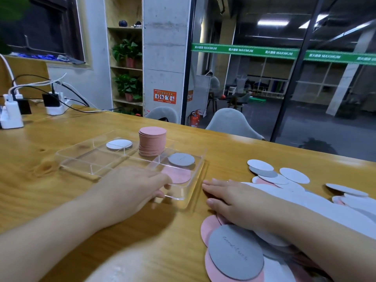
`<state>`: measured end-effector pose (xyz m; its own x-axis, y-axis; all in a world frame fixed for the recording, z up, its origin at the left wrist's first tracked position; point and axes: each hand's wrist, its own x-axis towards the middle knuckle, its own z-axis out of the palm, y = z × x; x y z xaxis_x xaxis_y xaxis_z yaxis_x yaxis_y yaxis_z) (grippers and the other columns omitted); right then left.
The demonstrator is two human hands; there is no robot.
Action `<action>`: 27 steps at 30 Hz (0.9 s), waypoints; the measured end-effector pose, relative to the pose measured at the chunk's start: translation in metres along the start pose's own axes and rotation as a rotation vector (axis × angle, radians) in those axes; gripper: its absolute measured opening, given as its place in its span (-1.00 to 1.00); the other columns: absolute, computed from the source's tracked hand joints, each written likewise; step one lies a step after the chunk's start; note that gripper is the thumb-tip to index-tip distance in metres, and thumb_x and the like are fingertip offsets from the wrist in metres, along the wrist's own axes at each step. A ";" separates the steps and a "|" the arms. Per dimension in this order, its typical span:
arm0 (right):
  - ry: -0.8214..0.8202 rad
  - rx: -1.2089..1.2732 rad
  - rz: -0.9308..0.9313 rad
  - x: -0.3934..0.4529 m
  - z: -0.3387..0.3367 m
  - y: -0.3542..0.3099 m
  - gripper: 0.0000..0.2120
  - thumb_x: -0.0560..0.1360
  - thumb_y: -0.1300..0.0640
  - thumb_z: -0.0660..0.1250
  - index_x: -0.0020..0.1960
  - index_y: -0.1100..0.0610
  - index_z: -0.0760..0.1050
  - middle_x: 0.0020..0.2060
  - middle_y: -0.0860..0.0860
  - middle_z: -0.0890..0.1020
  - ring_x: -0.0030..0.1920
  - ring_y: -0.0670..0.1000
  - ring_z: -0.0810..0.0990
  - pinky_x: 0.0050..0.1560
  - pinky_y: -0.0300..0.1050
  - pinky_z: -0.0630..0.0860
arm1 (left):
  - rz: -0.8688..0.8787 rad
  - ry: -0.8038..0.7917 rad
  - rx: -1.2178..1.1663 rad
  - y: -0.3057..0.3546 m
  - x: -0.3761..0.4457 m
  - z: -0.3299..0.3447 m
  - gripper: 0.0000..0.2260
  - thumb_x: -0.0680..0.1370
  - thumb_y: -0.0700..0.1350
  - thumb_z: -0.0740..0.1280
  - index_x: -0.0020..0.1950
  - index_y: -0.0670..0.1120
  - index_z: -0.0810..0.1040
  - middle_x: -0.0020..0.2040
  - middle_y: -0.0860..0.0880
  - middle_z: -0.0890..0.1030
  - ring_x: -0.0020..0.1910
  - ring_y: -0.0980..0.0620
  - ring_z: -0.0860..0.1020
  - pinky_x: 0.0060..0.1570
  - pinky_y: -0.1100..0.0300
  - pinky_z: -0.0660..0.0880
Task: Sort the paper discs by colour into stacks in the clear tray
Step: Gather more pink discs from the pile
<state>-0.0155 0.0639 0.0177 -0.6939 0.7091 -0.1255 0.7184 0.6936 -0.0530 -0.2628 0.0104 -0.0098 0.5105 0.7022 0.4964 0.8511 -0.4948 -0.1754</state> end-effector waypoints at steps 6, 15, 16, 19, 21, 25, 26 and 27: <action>-0.062 0.015 -0.032 0.010 -0.002 -0.010 -0.49 0.64 -0.08 -0.03 0.55 0.00 -0.01 0.53 -0.16 -0.06 0.51 -0.14 -0.07 0.45 -0.20 -0.16 | -0.008 0.034 0.059 -0.011 0.000 0.000 -0.82 0.46 0.05 0.13 -0.06 0.07 0.48 -0.25 0.22 0.60 -0.33 0.13 0.60 -0.49 0.32 0.44; -0.038 -0.048 -0.039 0.038 -0.001 -0.022 -0.48 0.64 -0.07 -0.03 0.55 0.06 0.01 0.54 -0.04 0.01 0.51 -0.03 0.02 0.47 -0.11 -0.07 | -0.033 0.077 0.120 -0.019 -0.002 0.002 -0.78 0.45 0.07 0.17 -0.09 0.06 0.57 -0.30 0.22 0.59 -0.36 0.13 0.58 -0.52 0.31 0.43; -0.033 -0.052 -0.036 0.039 -0.001 -0.023 -0.49 0.64 -0.07 -0.02 0.54 0.06 0.02 0.54 -0.04 0.04 0.51 -0.02 0.04 0.47 -0.09 -0.05 | -0.032 0.078 0.128 -0.019 -0.002 0.002 -0.79 0.44 0.07 0.19 -0.10 0.06 0.58 -0.31 0.22 0.59 -0.37 0.14 0.58 -0.52 0.31 0.42; -0.011 -0.083 -0.026 0.041 0.001 -0.026 -0.50 0.63 -0.09 -0.02 0.53 0.04 0.06 0.53 -0.07 0.08 0.50 -0.05 0.06 0.47 -0.03 -0.06 | -0.033 0.086 0.132 -0.018 -0.003 0.001 -0.74 0.44 0.08 0.13 -0.11 0.06 0.59 -0.32 0.21 0.59 -0.38 0.14 0.57 -0.52 0.31 0.40; 0.007 -0.074 -0.009 0.042 0.002 -0.028 -0.49 0.62 -0.11 -0.01 0.52 0.04 0.10 0.51 -0.06 0.12 0.50 -0.05 0.09 0.49 0.02 -0.09 | -0.029 0.083 0.134 -0.017 -0.003 0.001 -0.75 0.44 0.07 0.14 -0.12 0.05 0.59 -0.32 0.20 0.59 -0.39 0.13 0.58 -0.53 0.33 0.40; 0.005 -0.061 0.009 0.037 -0.001 -0.028 -0.49 0.61 -0.13 0.01 0.50 0.04 0.14 0.49 -0.05 0.18 0.48 -0.02 0.15 0.49 0.05 -0.09 | -0.033 0.087 0.139 -0.015 -0.003 0.000 -0.75 0.42 0.05 0.14 -0.15 0.04 0.60 -0.34 0.21 0.58 -0.42 0.14 0.57 -0.56 0.34 0.38; -0.002 -0.053 0.016 0.034 -0.002 -0.027 -0.50 0.61 -0.13 0.01 0.50 0.03 0.15 0.48 -0.06 0.19 0.47 -0.02 0.16 0.49 0.05 -0.09 | -0.032 0.089 0.129 -0.015 -0.003 -0.001 -0.74 0.42 0.05 0.13 -0.15 0.04 0.59 -0.34 0.21 0.58 -0.41 0.14 0.57 -0.55 0.34 0.39; -0.010 -0.048 0.027 0.031 -0.004 -0.025 -0.51 0.61 -0.13 0.01 0.48 0.02 0.17 0.46 -0.06 0.22 0.46 -0.02 0.18 0.49 0.05 -0.10 | -0.030 0.093 0.120 -0.015 -0.004 -0.001 -0.74 0.43 0.05 0.12 -0.14 0.04 0.59 -0.33 0.21 0.58 -0.40 0.14 0.57 -0.55 0.34 0.39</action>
<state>-0.0550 0.0686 0.0189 -0.6737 0.7264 -0.1359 0.7334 0.6797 -0.0022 -0.2774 0.0146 -0.0084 0.4759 0.6627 0.5782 0.8771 -0.4060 -0.2566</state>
